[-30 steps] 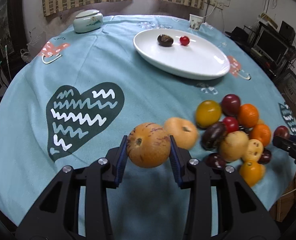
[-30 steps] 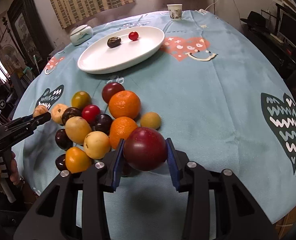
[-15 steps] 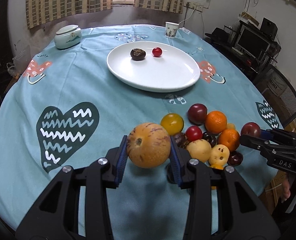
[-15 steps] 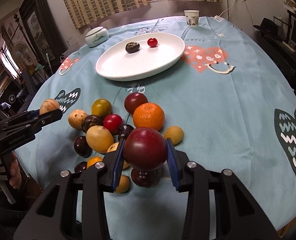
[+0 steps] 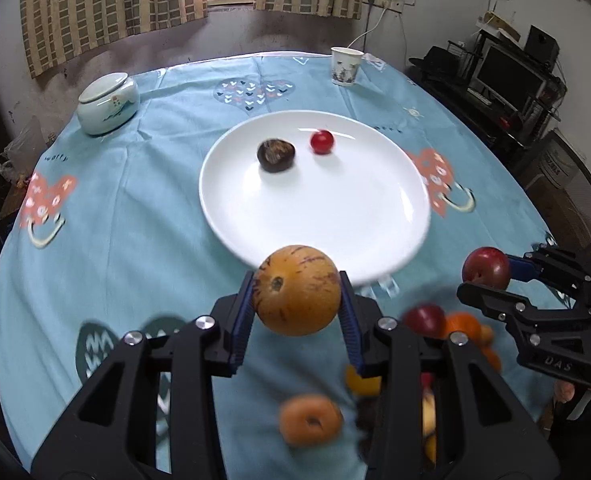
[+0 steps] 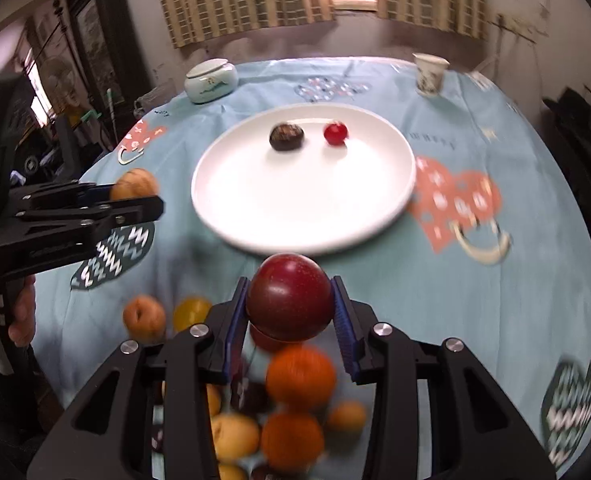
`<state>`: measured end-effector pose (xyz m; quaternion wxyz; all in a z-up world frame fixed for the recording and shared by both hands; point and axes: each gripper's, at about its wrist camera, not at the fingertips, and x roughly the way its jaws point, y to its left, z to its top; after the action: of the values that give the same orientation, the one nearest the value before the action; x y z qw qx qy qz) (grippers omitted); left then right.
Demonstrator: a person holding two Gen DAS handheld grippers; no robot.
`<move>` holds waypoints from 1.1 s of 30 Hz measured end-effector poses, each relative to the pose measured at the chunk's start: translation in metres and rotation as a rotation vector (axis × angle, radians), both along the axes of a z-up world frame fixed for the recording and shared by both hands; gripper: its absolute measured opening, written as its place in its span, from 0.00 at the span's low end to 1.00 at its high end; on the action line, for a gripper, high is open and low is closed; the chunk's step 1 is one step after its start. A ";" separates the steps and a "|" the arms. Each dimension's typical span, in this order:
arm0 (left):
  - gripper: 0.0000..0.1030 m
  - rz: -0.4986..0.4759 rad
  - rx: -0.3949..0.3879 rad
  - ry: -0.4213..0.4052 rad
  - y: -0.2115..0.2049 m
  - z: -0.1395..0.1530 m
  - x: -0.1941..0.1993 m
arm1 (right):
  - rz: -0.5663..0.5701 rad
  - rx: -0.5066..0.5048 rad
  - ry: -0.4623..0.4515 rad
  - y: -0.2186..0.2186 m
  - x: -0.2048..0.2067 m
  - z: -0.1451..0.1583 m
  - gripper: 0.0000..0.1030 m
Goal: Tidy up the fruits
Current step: 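Carry tan fruit and red plum onto the plate and release both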
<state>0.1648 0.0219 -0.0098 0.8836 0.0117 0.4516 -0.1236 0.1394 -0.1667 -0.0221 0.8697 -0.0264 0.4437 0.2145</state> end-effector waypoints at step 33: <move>0.88 0.081 -0.070 -0.078 0.018 0.037 0.018 | -0.007 -0.178 -0.069 0.015 0.074 0.033 0.93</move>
<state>0.1824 0.0401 0.0271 0.9047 -0.0326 0.4122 -0.1028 0.2134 -0.1514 0.0110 0.8794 -0.1092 0.4310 0.1701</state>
